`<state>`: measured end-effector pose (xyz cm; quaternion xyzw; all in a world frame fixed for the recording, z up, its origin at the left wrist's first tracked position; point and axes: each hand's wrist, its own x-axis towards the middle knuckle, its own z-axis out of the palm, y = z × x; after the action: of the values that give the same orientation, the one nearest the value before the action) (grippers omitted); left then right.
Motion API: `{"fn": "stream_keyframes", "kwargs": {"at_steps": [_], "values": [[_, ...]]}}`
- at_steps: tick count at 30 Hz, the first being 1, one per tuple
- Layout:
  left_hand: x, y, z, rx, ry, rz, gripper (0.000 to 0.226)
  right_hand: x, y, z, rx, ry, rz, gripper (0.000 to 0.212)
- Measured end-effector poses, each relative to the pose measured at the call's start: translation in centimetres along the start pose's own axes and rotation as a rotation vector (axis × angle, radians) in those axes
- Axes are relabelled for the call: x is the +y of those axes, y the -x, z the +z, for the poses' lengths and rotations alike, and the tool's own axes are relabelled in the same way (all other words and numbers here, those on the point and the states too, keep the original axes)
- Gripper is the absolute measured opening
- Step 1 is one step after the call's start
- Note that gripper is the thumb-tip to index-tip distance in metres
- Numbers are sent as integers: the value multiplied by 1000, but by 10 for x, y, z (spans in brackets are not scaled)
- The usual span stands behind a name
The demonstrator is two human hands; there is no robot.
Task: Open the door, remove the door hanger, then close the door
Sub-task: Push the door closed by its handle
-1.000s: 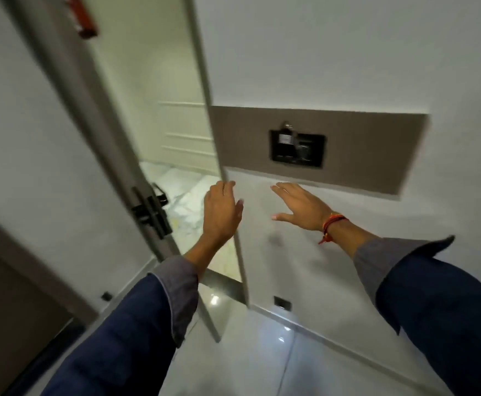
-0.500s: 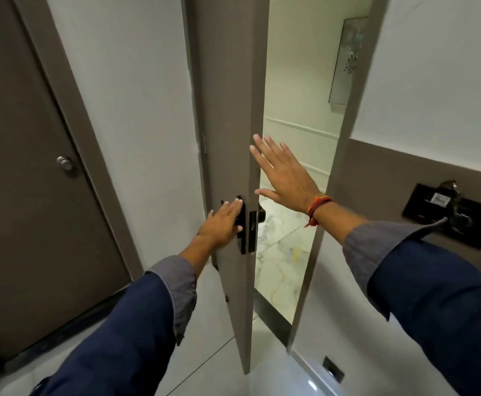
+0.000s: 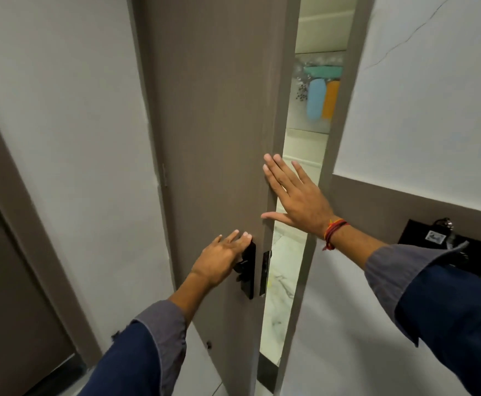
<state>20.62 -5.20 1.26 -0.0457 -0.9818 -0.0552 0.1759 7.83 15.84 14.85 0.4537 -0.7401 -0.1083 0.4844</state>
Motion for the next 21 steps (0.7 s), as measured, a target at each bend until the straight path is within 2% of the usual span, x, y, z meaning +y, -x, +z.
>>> {"fn": "stream_keyframes", "kwargs": {"at_steps": [3, 14, 21], "values": [[9, -46, 13, -6, -19, 68, 58, 26, 14, 9, -42, 115, 60, 111], [55, -155, 47, -102, -96, 53, 55, 69, 10, 24, -357, 399, 324, 124], [60, -196, 69, -96, -121, 50, 68, 76, -3, 60, -432, 486, 419, 129]]}}
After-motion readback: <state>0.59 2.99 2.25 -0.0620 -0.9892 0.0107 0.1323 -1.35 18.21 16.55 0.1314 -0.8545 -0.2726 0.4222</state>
